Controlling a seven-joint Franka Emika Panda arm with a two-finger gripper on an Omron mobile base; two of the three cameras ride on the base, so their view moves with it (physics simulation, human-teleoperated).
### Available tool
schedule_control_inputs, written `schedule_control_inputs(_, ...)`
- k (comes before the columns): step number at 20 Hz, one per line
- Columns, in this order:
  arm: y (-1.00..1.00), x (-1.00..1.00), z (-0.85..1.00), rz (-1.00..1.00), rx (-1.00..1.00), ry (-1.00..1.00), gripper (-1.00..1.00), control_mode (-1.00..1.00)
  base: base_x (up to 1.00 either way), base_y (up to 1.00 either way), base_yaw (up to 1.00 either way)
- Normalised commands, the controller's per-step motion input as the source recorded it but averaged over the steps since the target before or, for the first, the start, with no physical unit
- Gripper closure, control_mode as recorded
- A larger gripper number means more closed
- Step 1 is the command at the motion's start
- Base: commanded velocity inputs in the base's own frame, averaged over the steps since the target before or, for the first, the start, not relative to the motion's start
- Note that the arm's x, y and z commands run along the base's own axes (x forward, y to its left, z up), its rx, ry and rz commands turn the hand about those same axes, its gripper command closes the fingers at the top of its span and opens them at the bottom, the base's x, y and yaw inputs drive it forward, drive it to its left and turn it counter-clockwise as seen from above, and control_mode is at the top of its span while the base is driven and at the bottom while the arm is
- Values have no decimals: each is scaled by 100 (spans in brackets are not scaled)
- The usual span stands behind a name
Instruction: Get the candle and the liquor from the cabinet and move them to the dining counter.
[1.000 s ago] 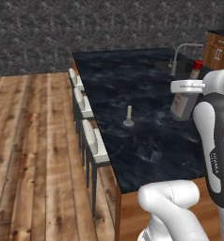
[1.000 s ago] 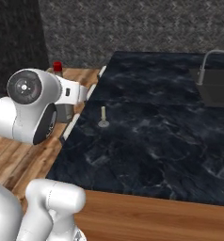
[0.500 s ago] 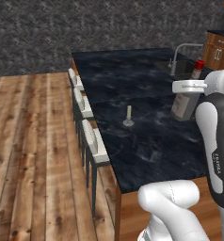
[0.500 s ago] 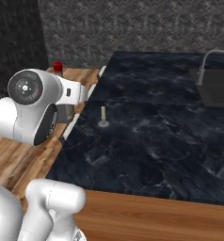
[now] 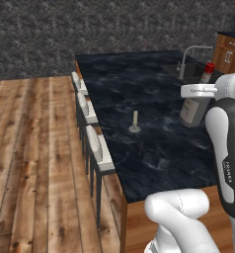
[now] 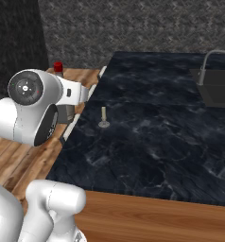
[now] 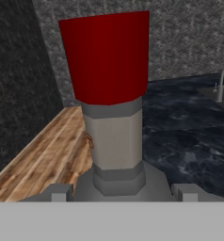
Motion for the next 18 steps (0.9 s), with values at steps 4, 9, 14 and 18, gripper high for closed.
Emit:
schedule_control_inputs(4, 0, 0, 0, 0, 0, 0, 100, 100, 0, 0, 0)
schedule_control_inputs(9, 0, 0, 0, 0, 0, 0, 100, -100, 0, 0, 0)
schedule_control_inputs(14, -8, 10, -4, 5, 0, 6, 100, -100, 0, 0, 0)
schedule_control_inputs(18, -12, 19, -11, 12, 0, 6, 100, -100, 0, 0, 0)
